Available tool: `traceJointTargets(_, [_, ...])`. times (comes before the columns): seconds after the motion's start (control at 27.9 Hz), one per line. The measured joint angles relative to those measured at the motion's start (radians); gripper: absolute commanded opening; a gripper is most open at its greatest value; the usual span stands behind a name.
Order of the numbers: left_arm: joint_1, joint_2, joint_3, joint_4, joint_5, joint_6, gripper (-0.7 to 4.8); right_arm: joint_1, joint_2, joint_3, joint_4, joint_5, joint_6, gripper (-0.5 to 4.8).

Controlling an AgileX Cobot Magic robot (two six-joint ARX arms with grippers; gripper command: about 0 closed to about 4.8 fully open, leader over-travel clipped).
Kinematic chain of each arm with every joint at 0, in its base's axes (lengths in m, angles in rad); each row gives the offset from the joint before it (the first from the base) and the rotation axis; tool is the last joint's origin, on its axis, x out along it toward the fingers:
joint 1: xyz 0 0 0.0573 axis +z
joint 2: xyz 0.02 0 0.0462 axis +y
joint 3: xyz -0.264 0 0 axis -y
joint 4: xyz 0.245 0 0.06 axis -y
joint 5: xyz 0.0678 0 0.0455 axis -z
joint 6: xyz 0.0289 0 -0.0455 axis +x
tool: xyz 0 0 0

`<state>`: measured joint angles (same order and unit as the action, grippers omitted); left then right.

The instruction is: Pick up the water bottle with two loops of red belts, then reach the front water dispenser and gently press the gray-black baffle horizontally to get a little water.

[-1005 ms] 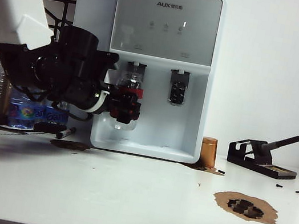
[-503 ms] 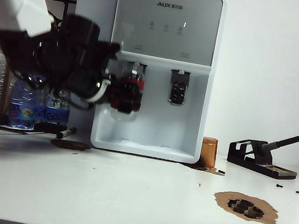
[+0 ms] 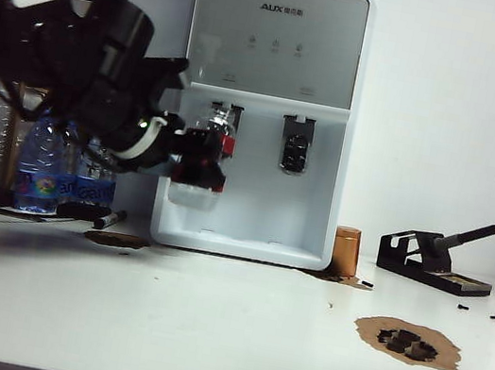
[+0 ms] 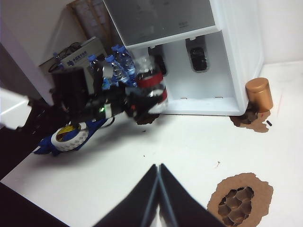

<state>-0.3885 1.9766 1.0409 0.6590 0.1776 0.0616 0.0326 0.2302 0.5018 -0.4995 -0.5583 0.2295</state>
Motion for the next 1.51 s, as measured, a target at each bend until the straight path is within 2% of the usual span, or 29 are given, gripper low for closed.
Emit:
traceJointTargets(0.22, [0.000,-0.116,-0.217,0.124,0.040,0.000,-0.05,0.000,0.000,-0.079,0.048,-0.001,0.002,-0.02])
traceJointTargets(0.39, [-0.018,-0.235,-0.377,0.269,0.111,-0.073,-0.05,0.000,0.000,-0.106,0.110,0.007,0.002,-0.02])
traceJointTargets(0.61, [-0.161,-0.277,-0.511,0.416,0.154,-0.092,-0.05,0.000,0.000,-0.156,0.134,0.013,-0.006,-0.02])
traceJointTargets(0.68, [-0.228,-0.277,-0.538,0.434,0.132,-0.092,-0.05,0.000,0.000,-0.177,0.137,0.014,-0.014,-0.02])
traceJointTargets(0.75, [-0.289,-0.277,-0.541,0.436,0.068,-0.093,-0.05,0.000,0.000,-0.204,0.151,0.013,-0.020,-0.02])
traceJointTargets(0.9, [-0.346,-0.272,-0.540,0.455,-0.047,-0.095,-0.05,0.000,0.000,-0.256,0.204,0.002,-0.042,-0.02])
traceJointTargets(1.01, [-0.376,-0.246,-0.540,0.461,-0.076,-0.095,-0.05,0.000,0.000,-0.289,0.236,-0.022,-0.047,-0.02])
traceJointTargets(1.18, [-0.385,-0.150,-0.540,0.499,-0.105,-0.095,-0.05,0.000,0.000,-0.333,0.276,-0.040,-0.054,-0.02])
traceJointTargets(1.29, [-0.384,-0.068,-0.540,0.600,-0.133,-0.058,-0.05,0.000,-0.001,-0.385,0.295,-0.050,-0.100,-0.02])
traceJointTargets(1.51, [-0.384,-0.012,-0.540,0.611,-0.138,-0.038,-0.05,0.000,-0.021,-0.435,0.372,-0.090,-0.114,-0.02])
